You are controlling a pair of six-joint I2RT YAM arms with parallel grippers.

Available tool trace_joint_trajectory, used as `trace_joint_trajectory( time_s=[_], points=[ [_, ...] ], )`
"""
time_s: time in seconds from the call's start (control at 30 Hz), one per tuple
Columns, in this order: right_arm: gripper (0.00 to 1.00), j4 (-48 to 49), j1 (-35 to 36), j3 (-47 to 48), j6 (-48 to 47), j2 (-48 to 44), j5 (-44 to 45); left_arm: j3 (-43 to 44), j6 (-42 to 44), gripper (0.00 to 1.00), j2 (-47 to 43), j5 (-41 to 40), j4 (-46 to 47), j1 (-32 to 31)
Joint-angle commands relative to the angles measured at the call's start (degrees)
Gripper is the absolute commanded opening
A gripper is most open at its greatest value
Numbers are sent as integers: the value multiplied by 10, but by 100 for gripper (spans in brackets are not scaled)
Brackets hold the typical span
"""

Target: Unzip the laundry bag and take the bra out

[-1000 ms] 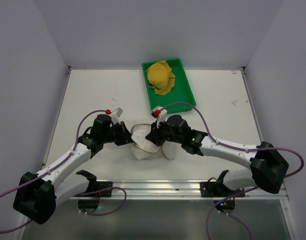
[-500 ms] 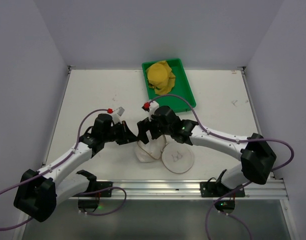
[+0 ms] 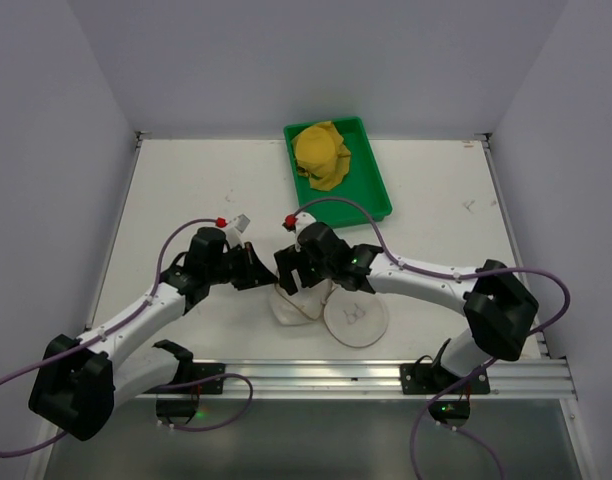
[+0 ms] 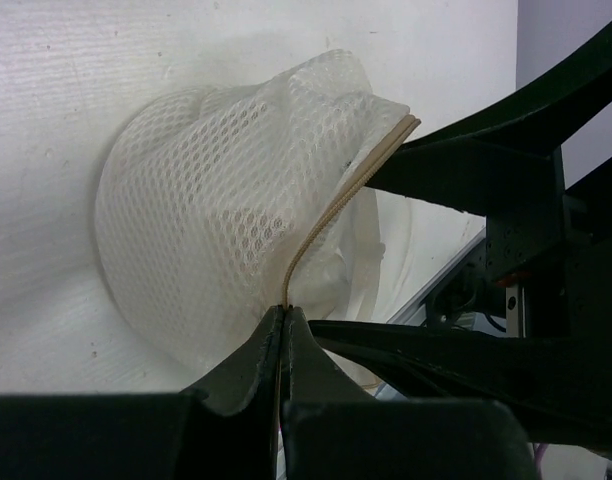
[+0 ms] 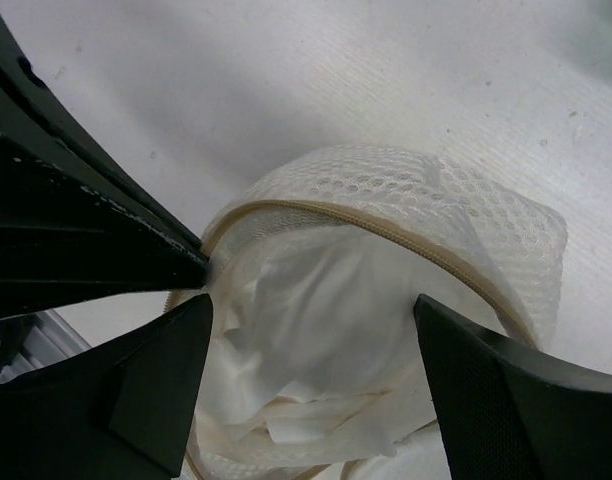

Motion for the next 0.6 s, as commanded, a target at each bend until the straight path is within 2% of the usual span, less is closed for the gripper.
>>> trace_joint_trajectory(
  time_s=[0.0,0.23,0.33,0.57],
  points=[
    [82,19,4,-17,26,-1,29,13,1,0,5,10,22,-5],
    [72,40,4,-17,30,29,27,9,3,0,-6,6,15,-5],
    [72,48,4,-16,28,34,12,5,1,0,-11,2,14,-5],
    [87,34,4,2,23,60,8,3,5,0,-5,-4,7,-5]
  ],
)
